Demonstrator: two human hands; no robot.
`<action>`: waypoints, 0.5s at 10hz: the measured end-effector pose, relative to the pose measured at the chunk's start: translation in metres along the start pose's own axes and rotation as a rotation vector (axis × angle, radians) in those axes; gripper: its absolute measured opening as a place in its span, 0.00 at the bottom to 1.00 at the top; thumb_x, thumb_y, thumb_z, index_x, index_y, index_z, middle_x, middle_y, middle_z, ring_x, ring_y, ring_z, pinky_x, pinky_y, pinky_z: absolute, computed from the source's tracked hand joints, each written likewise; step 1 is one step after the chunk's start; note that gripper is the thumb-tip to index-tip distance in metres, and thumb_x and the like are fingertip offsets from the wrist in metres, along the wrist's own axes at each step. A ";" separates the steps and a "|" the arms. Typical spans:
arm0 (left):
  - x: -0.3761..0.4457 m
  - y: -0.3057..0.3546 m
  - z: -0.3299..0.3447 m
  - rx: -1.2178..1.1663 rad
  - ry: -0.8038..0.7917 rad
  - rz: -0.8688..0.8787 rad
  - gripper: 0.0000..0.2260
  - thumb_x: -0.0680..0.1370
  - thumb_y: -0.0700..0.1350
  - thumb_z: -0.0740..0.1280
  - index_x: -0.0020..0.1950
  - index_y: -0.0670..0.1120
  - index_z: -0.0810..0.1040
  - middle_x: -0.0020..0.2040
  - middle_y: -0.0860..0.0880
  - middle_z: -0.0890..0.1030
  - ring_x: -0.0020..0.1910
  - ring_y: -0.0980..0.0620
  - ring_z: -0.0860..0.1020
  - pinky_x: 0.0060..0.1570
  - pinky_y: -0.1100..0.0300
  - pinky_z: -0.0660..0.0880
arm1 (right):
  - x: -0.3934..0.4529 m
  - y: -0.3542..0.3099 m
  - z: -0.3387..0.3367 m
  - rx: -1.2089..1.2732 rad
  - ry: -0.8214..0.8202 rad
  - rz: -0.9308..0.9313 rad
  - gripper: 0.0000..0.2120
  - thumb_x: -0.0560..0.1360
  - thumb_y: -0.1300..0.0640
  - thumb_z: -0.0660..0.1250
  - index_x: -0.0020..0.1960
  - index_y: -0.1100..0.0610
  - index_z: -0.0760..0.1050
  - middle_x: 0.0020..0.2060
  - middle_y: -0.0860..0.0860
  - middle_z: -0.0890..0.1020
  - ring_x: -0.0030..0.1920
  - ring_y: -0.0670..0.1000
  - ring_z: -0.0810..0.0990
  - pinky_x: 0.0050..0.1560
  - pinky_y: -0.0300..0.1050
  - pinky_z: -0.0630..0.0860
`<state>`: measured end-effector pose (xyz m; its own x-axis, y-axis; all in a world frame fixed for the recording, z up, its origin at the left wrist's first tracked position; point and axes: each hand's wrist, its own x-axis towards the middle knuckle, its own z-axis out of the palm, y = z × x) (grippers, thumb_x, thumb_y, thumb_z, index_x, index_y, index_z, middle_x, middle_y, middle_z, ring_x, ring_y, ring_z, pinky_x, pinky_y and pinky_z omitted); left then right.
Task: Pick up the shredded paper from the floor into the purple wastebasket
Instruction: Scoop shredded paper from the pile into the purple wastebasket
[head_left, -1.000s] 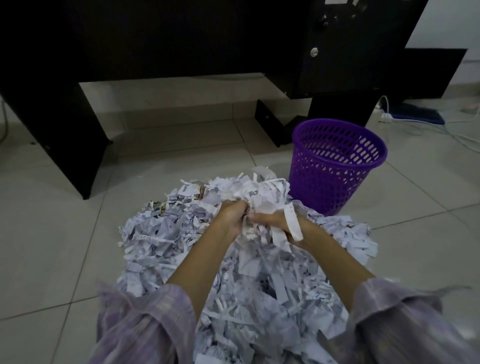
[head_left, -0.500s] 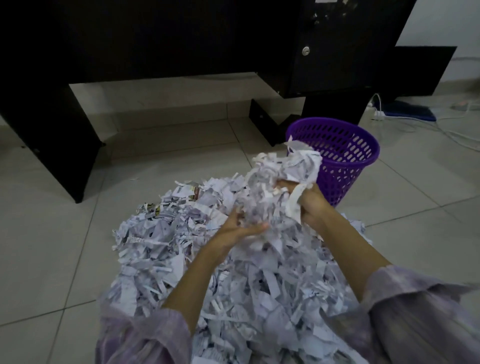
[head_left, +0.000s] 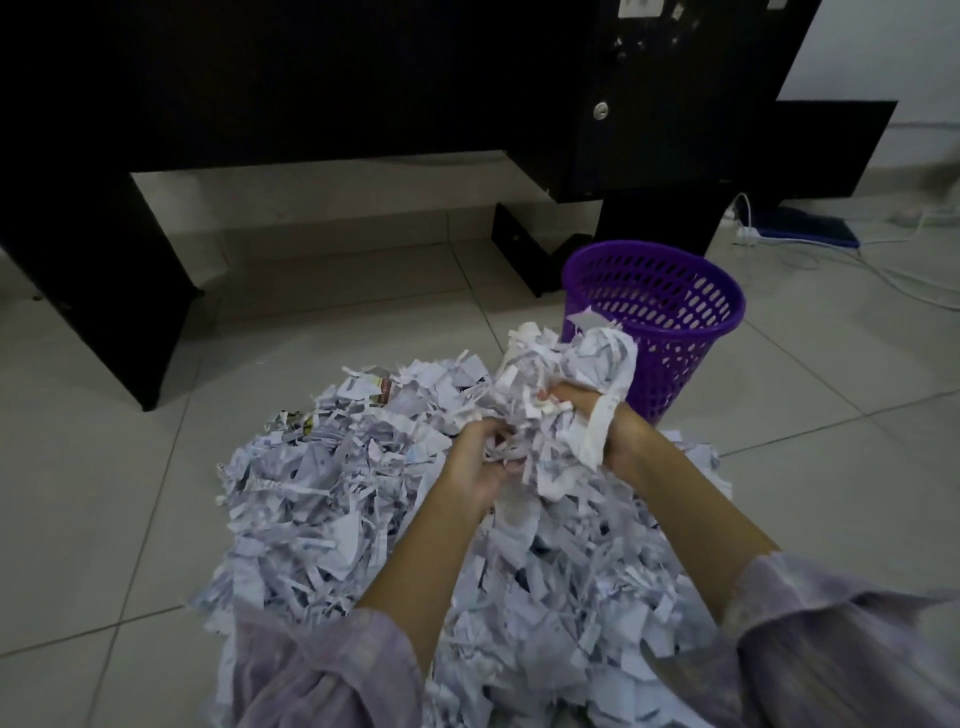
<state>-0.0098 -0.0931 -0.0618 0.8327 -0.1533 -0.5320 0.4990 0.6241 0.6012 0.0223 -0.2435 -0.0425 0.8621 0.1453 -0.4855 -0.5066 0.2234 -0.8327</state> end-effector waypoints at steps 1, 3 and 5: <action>0.007 0.002 0.011 -0.024 0.041 -0.008 0.14 0.77 0.31 0.51 0.36 0.45 0.65 0.33 0.48 0.62 0.27 0.53 0.61 0.20 0.65 0.60 | -0.010 0.004 0.006 0.285 -0.209 0.177 0.13 0.60 0.71 0.77 0.39 0.63 0.76 0.32 0.53 0.76 0.33 0.47 0.74 0.23 0.41 0.76; -0.004 0.024 0.056 0.308 0.166 0.048 0.12 0.76 0.31 0.52 0.36 0.40 0.69 0.30 0.45 0.71 0.21 0.54 0.68 0.19 0.68 0.63 | -0.024 -0.024 0.000 0.091 0.021 -0.078 0.06 0.79 0.61 0.61 0.44 0.58 0.74 0.39 0.54 0.78 0.37 0.51 0.78 0.36 0.44 0.77; 0.012 0.057 0.101 0.612 0.098 0.140 0.16 0.71 0.44 0.69 0.57 0.40 0.76 0.44 0.45 0.77 0.37 0.49 0.75 0.33 0.62 0.71 | -0.016 -0.091 -0.021 0.002 0.090 -0.143 0.12 0.81 0.63 0.57 0.60 0.66 0.73 0.41 0.53 0.76 0.39 0.51 0.75 0.40 0.42 0.75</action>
<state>0.0525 -0.1369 0.0263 0.8887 -0.0133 -0.4583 0.4579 0.0779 0.8856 0.0546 -0.2862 0.0355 0.9229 0.0249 -0.3843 -0.3789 0.2377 -0.8944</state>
